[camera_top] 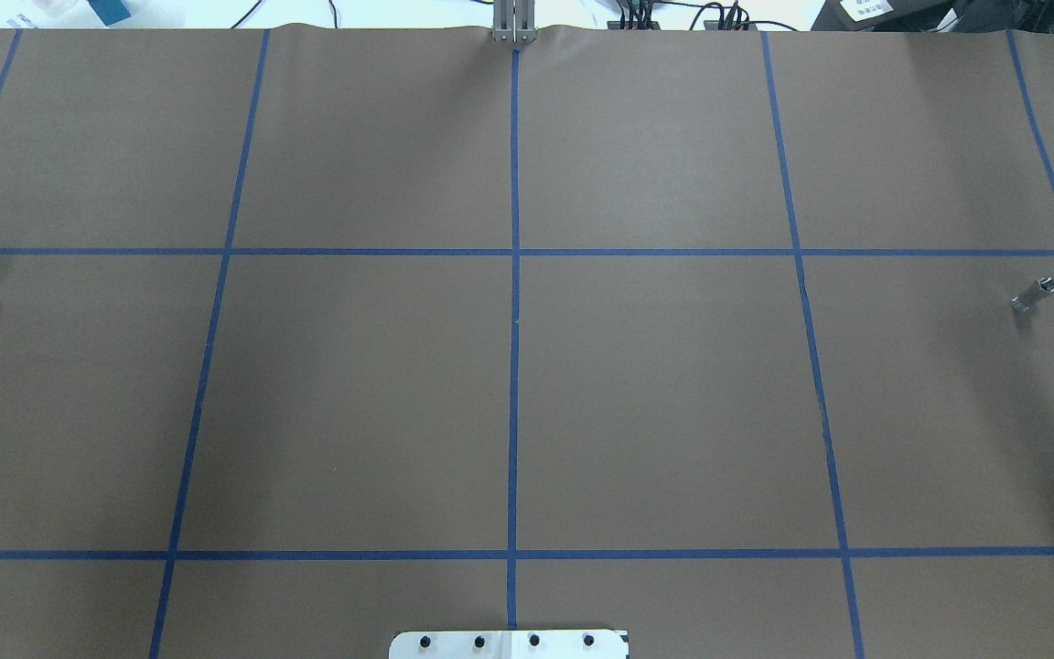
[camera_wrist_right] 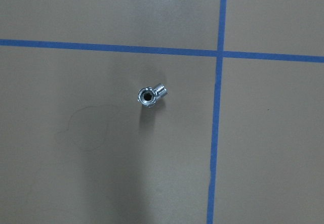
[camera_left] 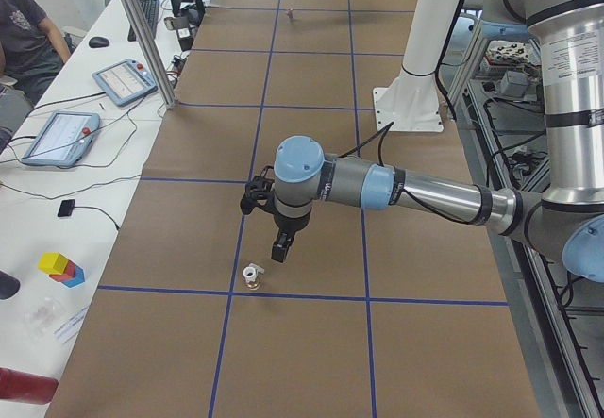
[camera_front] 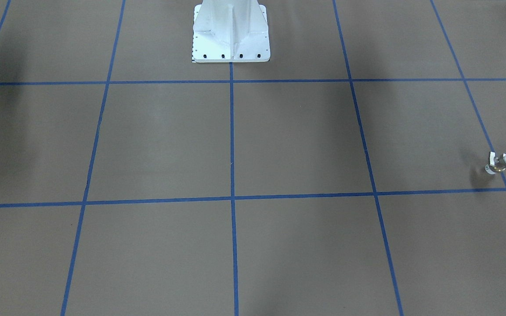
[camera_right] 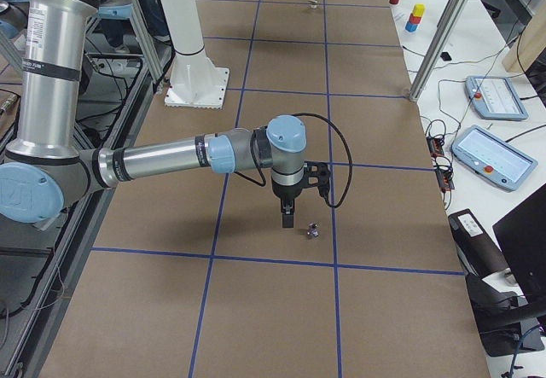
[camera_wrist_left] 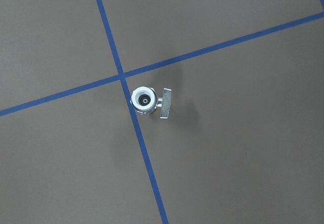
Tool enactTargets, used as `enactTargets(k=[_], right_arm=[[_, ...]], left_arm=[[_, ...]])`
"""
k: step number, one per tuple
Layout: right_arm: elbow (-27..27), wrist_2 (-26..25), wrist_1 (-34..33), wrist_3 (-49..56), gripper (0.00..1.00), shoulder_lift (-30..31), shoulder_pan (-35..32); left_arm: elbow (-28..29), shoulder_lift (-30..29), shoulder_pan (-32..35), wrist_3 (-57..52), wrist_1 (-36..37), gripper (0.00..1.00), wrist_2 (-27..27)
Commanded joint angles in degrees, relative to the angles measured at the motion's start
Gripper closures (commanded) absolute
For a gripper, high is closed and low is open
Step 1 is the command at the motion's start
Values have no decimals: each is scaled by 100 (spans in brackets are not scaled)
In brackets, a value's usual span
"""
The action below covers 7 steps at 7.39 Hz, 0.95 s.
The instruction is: Assemble PPR valve and pipe with both arms
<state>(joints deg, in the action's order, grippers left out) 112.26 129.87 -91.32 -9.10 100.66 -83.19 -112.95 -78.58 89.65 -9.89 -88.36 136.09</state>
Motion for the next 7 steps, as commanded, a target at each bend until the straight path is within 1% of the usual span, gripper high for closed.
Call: enactTargets(k=[1,3,5,7], right_arm=[[15,-41,0,-13,1,6,-4],[6,-41,0,-13,1,-2,-4],[-2,-41,9,-22,1,-2,5],[-37,-41,0,-66,1,-20,5]], left_arm=[[-8,10,-9,-21,-5,0,-21],[18,97,0,-39,-58,0,49],[9,238,9,-13,-84,0,241],[-25,282,26,5,-58,0,251]])
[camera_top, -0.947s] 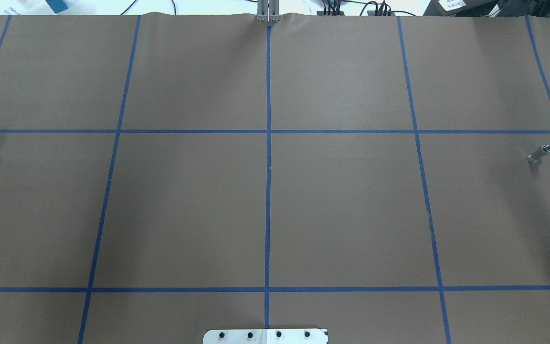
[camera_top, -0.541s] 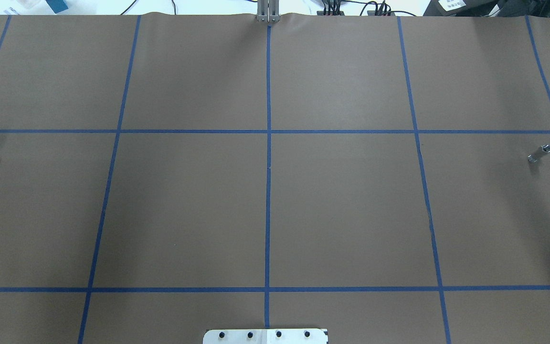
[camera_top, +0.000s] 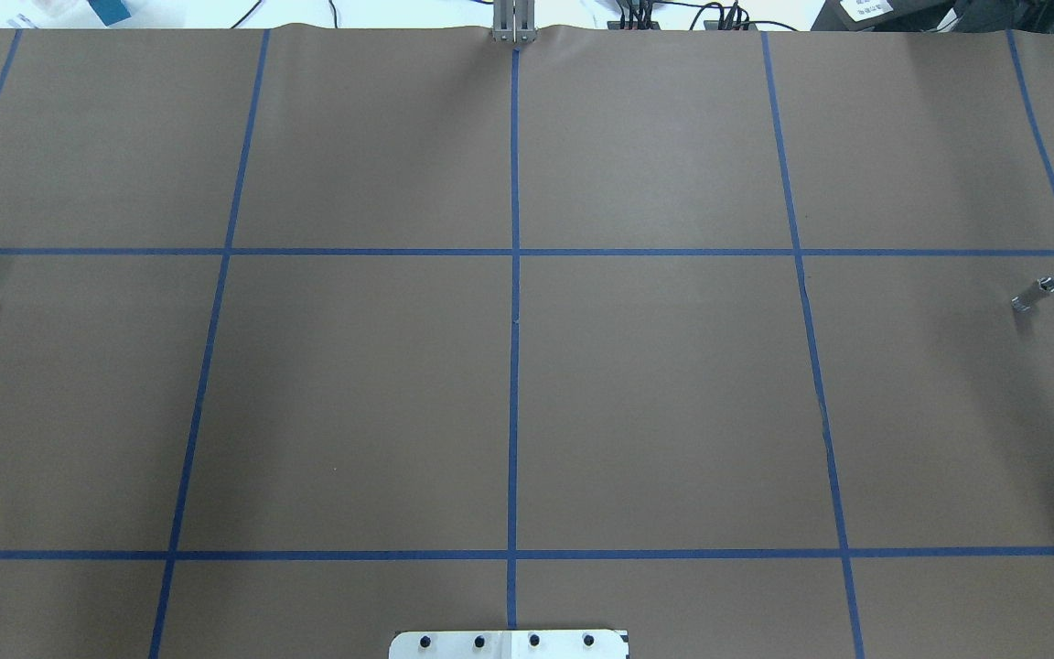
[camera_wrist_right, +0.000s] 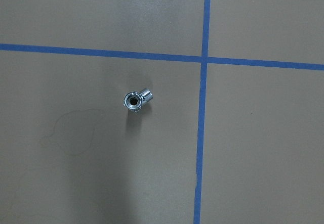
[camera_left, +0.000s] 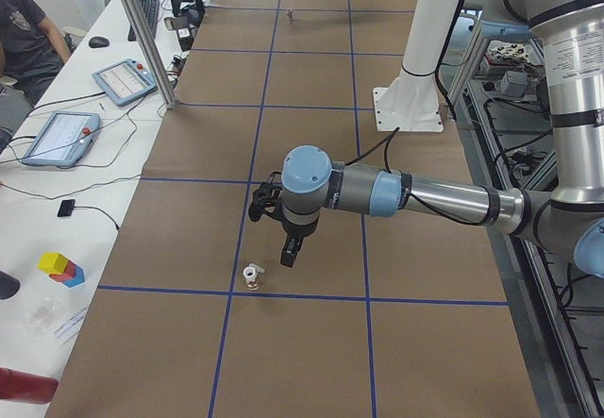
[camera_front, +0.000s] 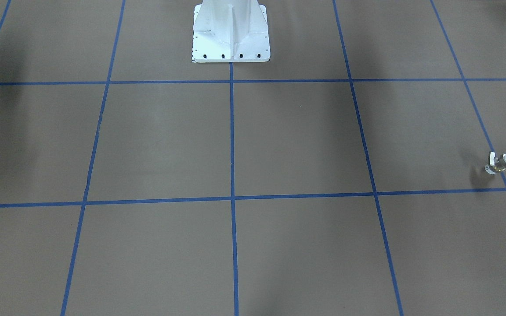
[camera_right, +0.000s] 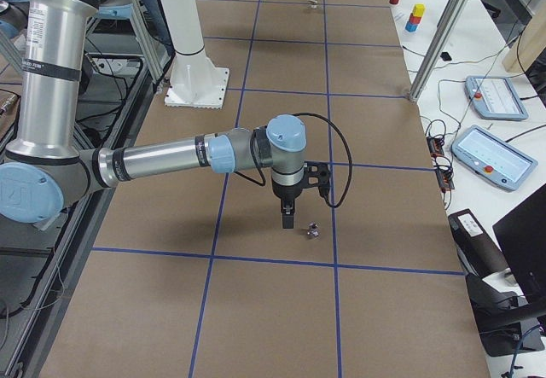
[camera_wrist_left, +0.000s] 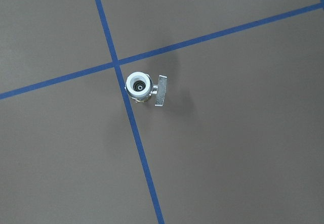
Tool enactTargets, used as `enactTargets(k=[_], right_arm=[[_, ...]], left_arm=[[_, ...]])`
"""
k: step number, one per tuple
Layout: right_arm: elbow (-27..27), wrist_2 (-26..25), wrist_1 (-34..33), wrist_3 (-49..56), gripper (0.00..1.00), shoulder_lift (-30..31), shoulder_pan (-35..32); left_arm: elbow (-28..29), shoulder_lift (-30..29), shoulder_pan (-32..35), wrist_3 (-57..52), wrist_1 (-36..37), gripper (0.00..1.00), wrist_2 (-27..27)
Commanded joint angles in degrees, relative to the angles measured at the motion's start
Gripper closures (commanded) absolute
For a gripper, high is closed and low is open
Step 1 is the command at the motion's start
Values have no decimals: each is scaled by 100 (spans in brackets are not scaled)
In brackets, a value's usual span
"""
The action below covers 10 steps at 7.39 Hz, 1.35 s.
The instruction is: Assemble PPR valve and pipe with both arms
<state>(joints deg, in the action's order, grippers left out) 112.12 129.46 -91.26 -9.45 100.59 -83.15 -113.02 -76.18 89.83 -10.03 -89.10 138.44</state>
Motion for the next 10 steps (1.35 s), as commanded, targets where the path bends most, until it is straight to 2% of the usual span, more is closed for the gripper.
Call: enactTargets(k=[1,4,6,8,10], right_arm=[[-15,9,3,-31,1,-74,1],[-304,9,-24,12,1,-329,1],[-803,131,-41,13,1,-845,10],[-850,359,-15,4,1,-839,10],[-824,413,-6,-13,1,-787,10]], left_arm=[[-1,51,-9,10,16,0,8],[-1,33,-18,18,24,0,-1],[26,-37,-18,18,33,0,-10],[34,-116,-27,27,68,1,-10],[279,-423,-27,308,77,1,-36]])
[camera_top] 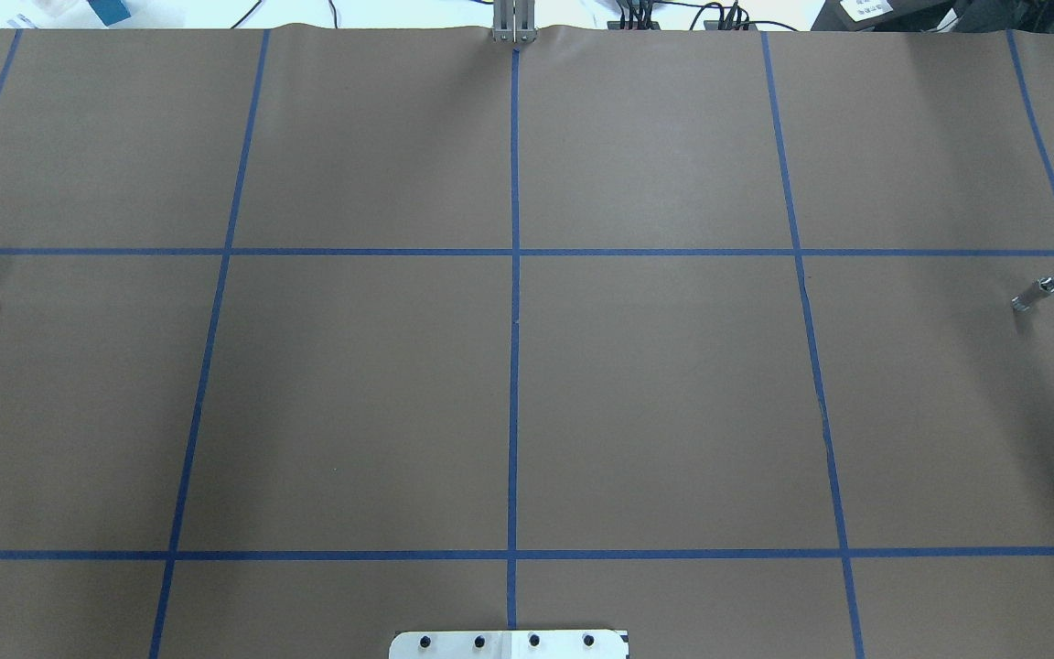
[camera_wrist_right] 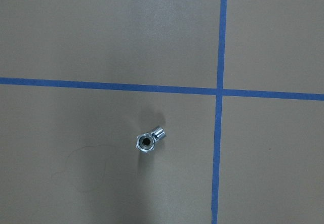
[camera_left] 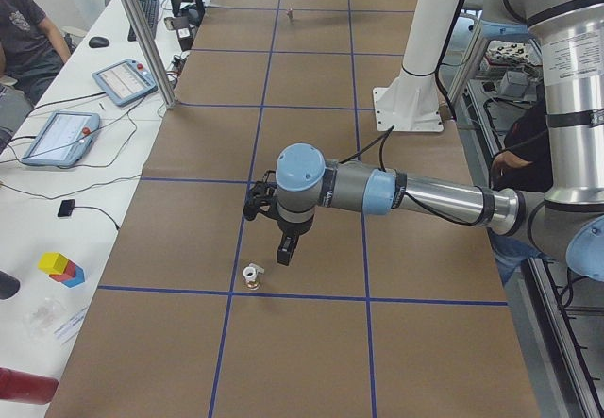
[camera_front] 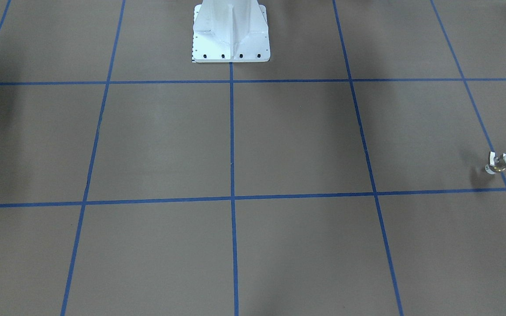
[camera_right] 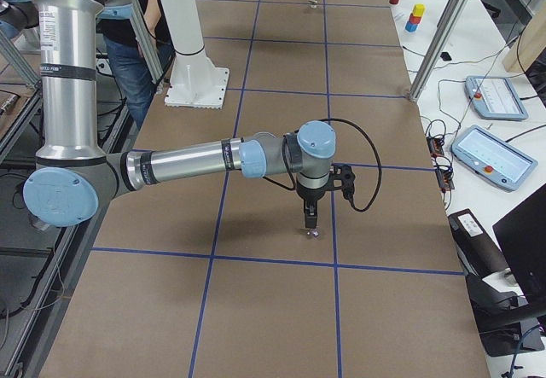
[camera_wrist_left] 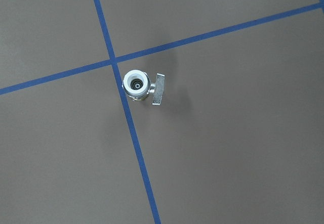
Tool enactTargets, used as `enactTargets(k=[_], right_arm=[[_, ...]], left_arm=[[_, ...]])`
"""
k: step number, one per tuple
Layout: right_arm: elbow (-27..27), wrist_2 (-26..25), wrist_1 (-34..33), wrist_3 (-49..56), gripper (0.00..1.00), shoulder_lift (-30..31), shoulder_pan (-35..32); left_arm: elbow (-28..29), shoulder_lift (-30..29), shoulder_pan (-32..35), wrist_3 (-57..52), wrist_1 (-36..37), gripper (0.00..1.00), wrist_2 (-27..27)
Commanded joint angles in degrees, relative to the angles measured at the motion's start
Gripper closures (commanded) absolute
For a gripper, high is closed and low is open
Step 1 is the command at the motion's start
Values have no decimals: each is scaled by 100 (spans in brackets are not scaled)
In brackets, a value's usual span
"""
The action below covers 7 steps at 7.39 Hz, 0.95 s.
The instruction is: Assemble PPR valve and pipe with both arms
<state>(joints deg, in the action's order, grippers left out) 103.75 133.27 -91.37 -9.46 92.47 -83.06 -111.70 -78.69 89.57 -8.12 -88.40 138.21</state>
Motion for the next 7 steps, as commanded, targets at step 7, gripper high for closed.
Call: enactTargets(k=[7], right_arm=[[-22,261,101,50,1,-36,114]], left_arm=[[2919,-1166,-1073,970,-1988,0,-514]])
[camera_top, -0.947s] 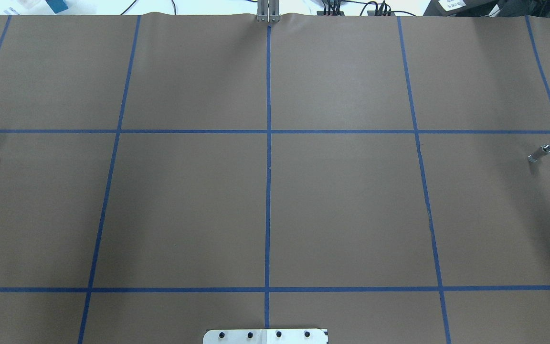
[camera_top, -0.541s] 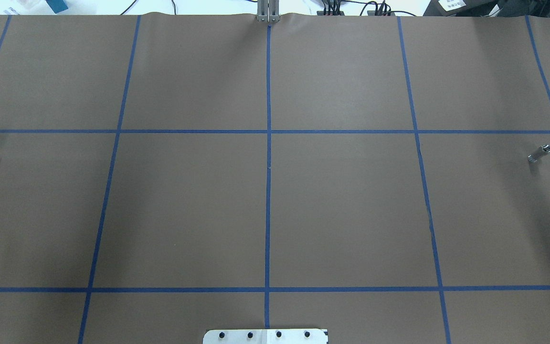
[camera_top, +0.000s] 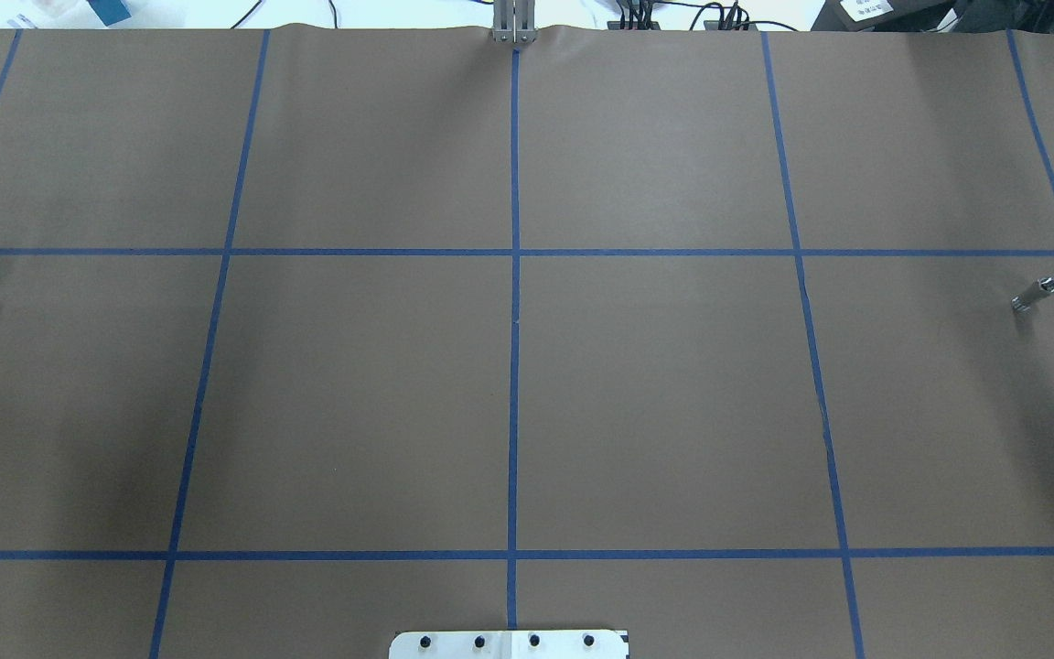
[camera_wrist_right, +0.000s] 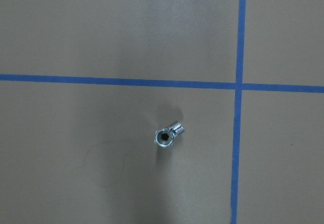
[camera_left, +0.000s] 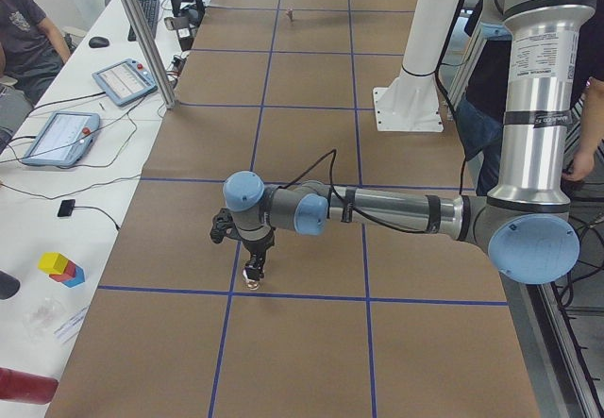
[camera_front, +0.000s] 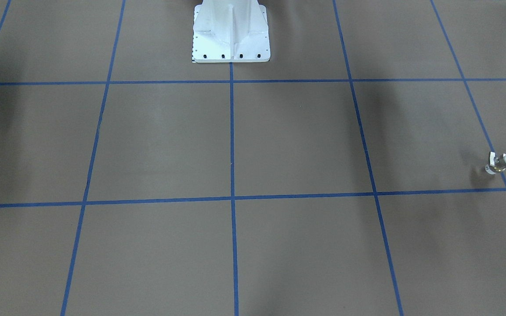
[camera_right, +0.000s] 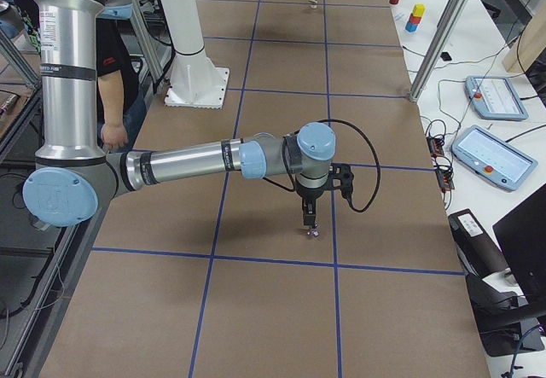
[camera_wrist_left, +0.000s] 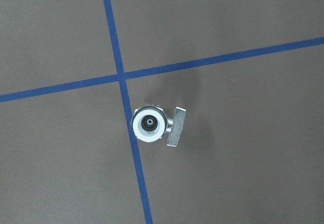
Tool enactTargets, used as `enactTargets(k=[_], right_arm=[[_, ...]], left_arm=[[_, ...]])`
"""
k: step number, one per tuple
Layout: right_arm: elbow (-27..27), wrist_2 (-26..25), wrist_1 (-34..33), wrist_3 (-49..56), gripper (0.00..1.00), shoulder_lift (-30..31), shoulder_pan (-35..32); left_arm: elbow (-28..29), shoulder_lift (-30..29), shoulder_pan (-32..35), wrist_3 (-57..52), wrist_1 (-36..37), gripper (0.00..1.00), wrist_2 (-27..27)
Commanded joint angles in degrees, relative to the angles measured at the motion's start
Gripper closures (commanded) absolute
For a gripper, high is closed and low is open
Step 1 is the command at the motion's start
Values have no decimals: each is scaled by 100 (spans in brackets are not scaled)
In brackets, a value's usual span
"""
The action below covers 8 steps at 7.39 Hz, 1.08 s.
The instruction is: Assemble PPR valve and pipe with both arms
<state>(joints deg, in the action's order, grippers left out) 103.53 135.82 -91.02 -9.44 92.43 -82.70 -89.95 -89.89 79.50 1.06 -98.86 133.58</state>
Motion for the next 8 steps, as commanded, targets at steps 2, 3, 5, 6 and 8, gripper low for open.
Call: enactTargets(k=[2,3,5,6,8], right_arm=[[-17,-12,304,12,1,3,175],[-17,6,304,12,1,3,193],[0,41,304,21,1,3,228],[1,41,304,12,1,3,228],[9,120,304,-23,1,3,228]], left_arm=[[1014,-230,-162,297,-1197,1,10],[1006,-283,-198,298,-1205,1,11],[1058,-546,-303,350,-1101,1,2],[1093,-634,-434,385,-1100,1,-16],[1225,-662,-470,386,-1109,8,-16]])
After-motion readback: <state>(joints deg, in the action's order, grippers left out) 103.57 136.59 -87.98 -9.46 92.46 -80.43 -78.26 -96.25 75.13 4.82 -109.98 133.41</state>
